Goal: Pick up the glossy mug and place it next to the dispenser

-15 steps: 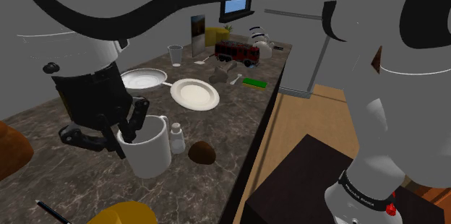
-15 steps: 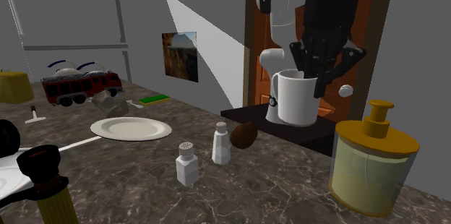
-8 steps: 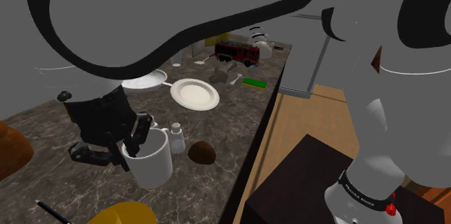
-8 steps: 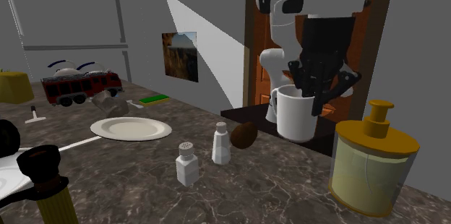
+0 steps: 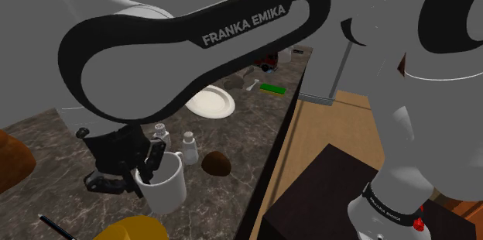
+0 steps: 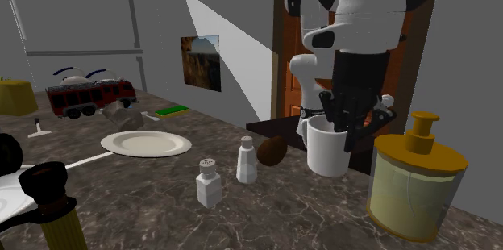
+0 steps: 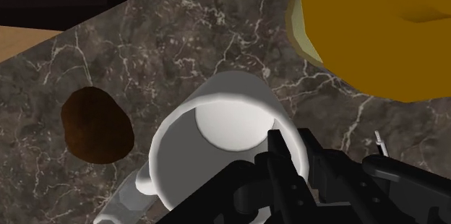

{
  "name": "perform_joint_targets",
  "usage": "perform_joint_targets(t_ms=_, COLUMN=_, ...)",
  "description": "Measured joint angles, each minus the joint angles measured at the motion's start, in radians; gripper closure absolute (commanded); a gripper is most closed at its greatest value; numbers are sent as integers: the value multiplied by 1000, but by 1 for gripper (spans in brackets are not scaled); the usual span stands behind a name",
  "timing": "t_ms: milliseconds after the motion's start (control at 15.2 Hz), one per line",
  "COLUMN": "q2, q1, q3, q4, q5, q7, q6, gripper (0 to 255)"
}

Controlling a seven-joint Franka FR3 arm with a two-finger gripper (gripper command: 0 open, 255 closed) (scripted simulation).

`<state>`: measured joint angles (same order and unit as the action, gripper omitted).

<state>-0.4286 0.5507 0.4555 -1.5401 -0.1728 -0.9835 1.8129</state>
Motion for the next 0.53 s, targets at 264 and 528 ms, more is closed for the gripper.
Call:
perform_joint_targets(t_ms=264, q2=-10, q1=-2, q3=-3, q4=-35, q5=-6, q7=-3, q6=43, gripper=255)
perform_joint_targets(t_ms=528, q2=-26, q1=-1, q3=-8, q4=-67, q5=-14, q7=-8, q6=90, gripper=255)
